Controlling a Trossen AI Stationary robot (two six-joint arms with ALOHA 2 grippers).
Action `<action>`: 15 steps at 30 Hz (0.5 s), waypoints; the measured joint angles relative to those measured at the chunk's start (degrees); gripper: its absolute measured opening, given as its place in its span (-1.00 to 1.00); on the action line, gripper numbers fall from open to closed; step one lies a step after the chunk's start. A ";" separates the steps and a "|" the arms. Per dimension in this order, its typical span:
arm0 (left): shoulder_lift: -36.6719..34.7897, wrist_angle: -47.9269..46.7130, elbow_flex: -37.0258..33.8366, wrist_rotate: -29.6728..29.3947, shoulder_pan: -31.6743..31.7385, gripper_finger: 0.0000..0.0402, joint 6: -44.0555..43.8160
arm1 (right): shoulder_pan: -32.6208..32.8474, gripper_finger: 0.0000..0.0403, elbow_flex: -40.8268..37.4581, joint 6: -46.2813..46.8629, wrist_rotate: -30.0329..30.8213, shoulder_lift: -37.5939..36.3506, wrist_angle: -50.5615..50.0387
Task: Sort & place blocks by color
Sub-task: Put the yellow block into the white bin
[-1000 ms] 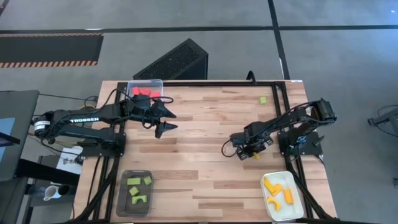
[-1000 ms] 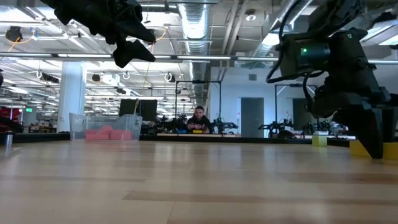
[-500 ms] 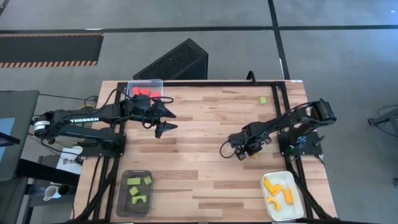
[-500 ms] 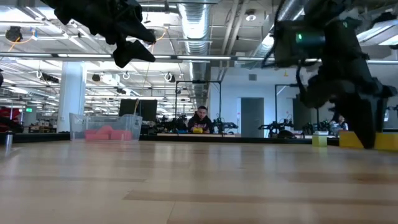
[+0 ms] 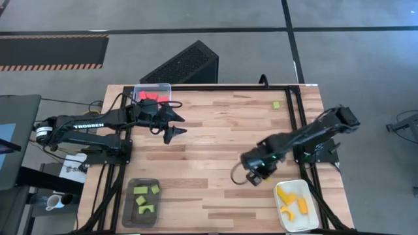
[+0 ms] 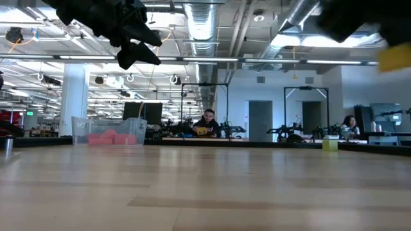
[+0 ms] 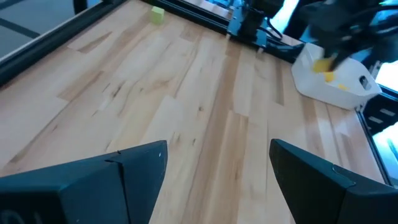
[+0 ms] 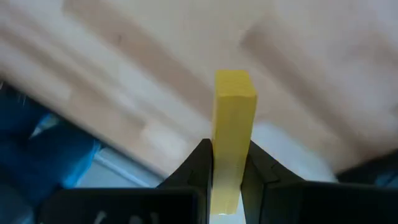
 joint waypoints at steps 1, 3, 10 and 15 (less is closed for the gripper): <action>0.00 0.09 0.02 -0.43 0.00 0.32 -0.13 | 1.70 -0.71 0.00 2.23 -0.49 -1.14 -0.04; 0.00 0.14 0.02 -1.49 0.00 0.32 -0.16 | 5.35 -0.71 -0.04 7.04 -0.67 -3.32 -0.34; 0.33 3.08 0.02 -3.26 0.00 0.32 0.29 | 18.27 -0.71 -4.08 26.41 -0.93 -8.08 1.67; 0.33 5.42 0.04 -4.28 0.02 0.32 2.22 | 25.58 -0.71 -8.29 35.95 -2.77 -8.03 5.39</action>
